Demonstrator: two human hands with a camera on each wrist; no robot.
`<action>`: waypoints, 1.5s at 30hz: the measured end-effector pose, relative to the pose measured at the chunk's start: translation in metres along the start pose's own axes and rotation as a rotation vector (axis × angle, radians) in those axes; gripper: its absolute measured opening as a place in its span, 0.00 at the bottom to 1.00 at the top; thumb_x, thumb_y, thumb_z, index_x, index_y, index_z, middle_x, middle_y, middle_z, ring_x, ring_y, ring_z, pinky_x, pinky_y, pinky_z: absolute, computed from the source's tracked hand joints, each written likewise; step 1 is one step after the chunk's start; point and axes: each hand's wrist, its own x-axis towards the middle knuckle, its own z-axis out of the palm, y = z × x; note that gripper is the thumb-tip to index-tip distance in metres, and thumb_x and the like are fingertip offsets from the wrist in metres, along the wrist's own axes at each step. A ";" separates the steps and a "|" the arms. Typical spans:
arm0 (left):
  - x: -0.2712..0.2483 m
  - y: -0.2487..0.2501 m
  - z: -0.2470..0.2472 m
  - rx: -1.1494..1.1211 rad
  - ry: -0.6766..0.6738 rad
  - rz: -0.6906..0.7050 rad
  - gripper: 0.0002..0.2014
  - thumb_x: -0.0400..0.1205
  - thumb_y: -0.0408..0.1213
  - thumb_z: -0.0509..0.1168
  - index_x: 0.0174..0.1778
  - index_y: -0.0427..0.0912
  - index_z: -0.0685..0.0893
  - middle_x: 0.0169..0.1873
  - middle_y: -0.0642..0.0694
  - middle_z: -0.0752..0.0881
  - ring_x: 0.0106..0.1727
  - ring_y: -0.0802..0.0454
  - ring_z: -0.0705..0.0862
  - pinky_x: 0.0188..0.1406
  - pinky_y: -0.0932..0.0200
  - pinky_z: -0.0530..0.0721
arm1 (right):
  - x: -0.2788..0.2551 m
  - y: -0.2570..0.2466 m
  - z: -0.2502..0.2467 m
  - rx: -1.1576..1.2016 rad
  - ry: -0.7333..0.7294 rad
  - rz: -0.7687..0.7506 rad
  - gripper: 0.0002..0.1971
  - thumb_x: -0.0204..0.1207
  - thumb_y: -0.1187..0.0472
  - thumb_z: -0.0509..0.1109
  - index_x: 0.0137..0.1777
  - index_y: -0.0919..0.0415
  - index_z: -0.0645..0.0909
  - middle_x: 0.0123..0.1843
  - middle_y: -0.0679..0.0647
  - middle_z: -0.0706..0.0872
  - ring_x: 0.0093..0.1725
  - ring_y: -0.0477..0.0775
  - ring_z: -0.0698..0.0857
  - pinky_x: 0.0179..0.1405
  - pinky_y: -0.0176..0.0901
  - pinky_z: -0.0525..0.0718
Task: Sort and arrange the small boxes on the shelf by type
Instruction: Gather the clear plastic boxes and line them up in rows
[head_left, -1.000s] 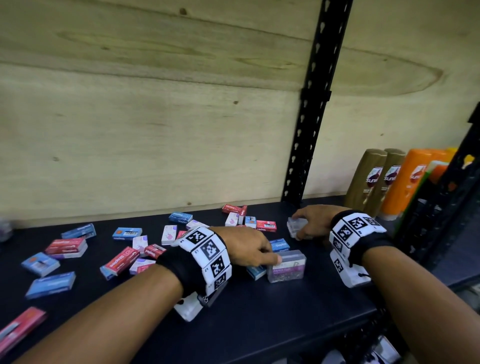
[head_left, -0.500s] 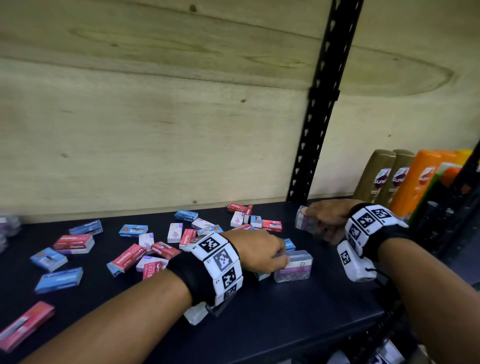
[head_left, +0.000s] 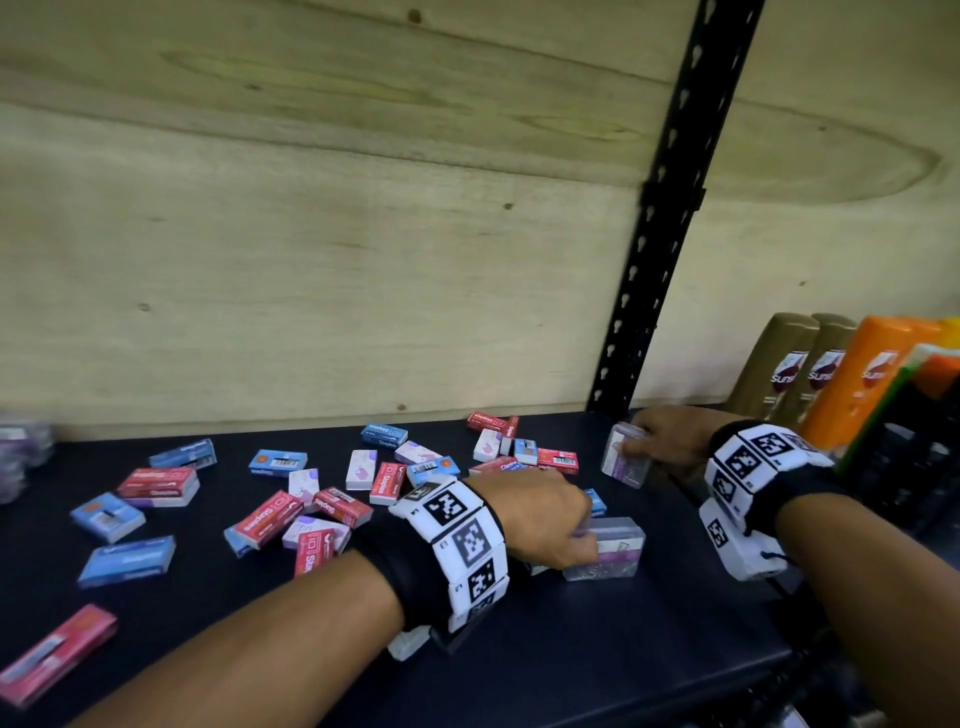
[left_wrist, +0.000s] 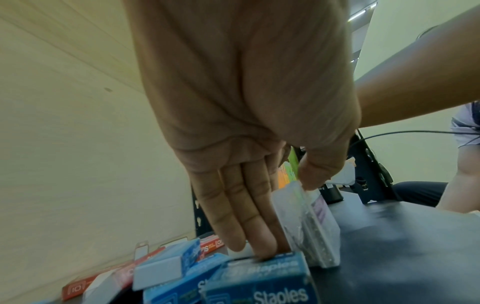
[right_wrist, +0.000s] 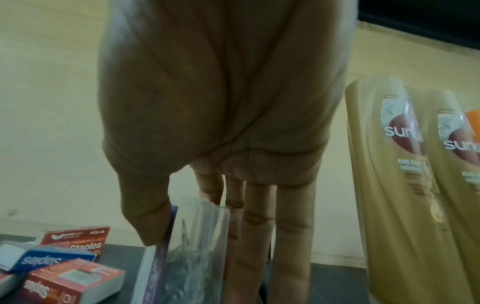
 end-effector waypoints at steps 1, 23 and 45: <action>0.000 0.001 0.000 0.005 0.002 0.000 0.20 0.84 0.49 0.57 0.54 0.36 0.84 0.44 0.39 0.87 0.46 0.42 0.85 0.42 0.50 0.85 | -0.002 -0.001 -0.003 -0.020 0.005 -0.014 0.15 0.84 0.49 0.65 0.61 0.59 0.79 0.52 0.53 0.84 0.45 0.51 0.80 0.40 0.40 0.75; -0.187 -0.086 -0.057 -0.109 0.143 -0.447 0.16 0.83 0.50 0.62 0.61 0.46 0.82 0.54 0.50 0.86 0.49 0.52 0.82 0.47 0.59 0.80 | -0.036 -0.152 -0.046 0.254 0.033 -0.503 0.13 0.76 0.56 0.76 0.48 0.57 0.73 0.48 0.60 0.85 0.37 0.53 0.86 0.42 0.53 0.88; -0.482 -0.146 -0.006 -0.277 -0.067 -1.055 0.08 0.81 0.54 0.64 0.50 0.58 0.85 0.45 0.65 0.86 0.44 0.67 0.83 0.45 0.67 0.78 | -0.116 -0.438 0.023 -0.050 -0.111 -1.079 0.15 0.73 0.44 0.76 0.53 0.49 0.80 0.48 0.45 0.86 0.45 0.48 0.83 0.45 0.43 0.80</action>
